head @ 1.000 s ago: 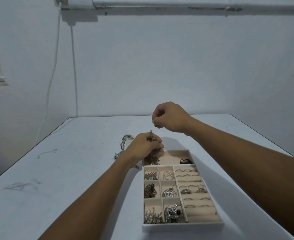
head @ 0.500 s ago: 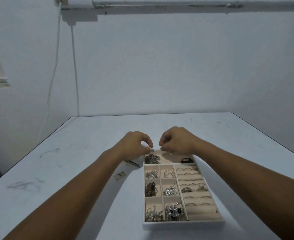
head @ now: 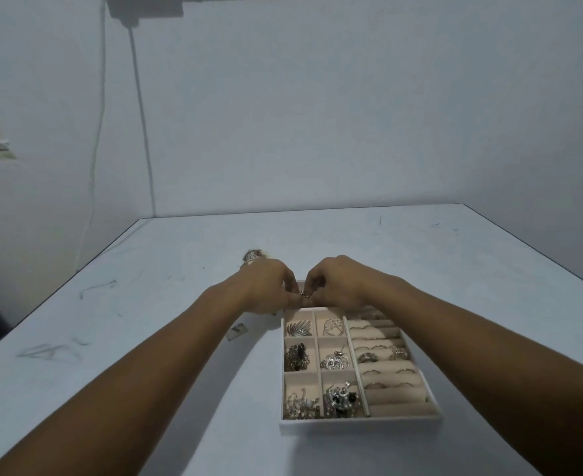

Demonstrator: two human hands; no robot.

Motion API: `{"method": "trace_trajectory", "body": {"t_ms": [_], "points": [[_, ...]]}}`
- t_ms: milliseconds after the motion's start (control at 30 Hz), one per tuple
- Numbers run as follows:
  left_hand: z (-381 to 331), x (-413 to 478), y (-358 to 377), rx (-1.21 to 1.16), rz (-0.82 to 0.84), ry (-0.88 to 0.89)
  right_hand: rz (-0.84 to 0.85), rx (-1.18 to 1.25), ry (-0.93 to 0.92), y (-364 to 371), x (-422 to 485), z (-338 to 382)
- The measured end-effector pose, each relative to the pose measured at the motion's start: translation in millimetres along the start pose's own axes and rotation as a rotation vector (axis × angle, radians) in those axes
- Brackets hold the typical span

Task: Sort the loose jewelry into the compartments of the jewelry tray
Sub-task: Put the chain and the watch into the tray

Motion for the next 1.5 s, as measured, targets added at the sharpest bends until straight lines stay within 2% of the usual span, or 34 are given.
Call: {"method": "trace_trajectory", "body": {"t_ms": [200,467,600,733,867,1033,1233,1367,1500], "points": [[-6,-3,-2,0.045,-0.032,-0.015,-0.109,-0.145,0.026,-12,-13,-16],[-20,6,-3,0.147,-0.110,0.051,-0.060,-0.034,0.039,-11,-16,-26],[-23,11,1,0.199,-0.089,0.076,-0.088,0.007,0.020,-8,-16,-28],[-19,10,1,0.221,-0.184,0.023,-0.137,0.021,0.009,-6,-16,-29],[-10,0,-3,0.147,-0.288,-0.034,-0.182,0.032,0.019,-2,-17,-29],[-11,-7,-8,0.093,-0.229,0.082,-0.177,0.116,0.027,-1,-20,-31],[-20,-5,-13,0.332,-0.229,0.190,-0.204,-0.027,-0.003,-8,-18,-28],[-16,-4,-13,0.342,-0.230,0.144,-0.312,-0.202,-0.123,-14,-26,-23],[-19,-1,-17,0.290,-0.310,0.110,-0.353,-0.148,-0.138,-25,-28,-29]]}}
Point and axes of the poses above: each hand's wrist, its own x-axis towards the middle knuckle, its own y-axis out of the palm, z = x × y, the point moved 5 cm from there along x, towards the middle knuckle, and after that the axes turned 11 degrees about x, right-handed, at the moved point
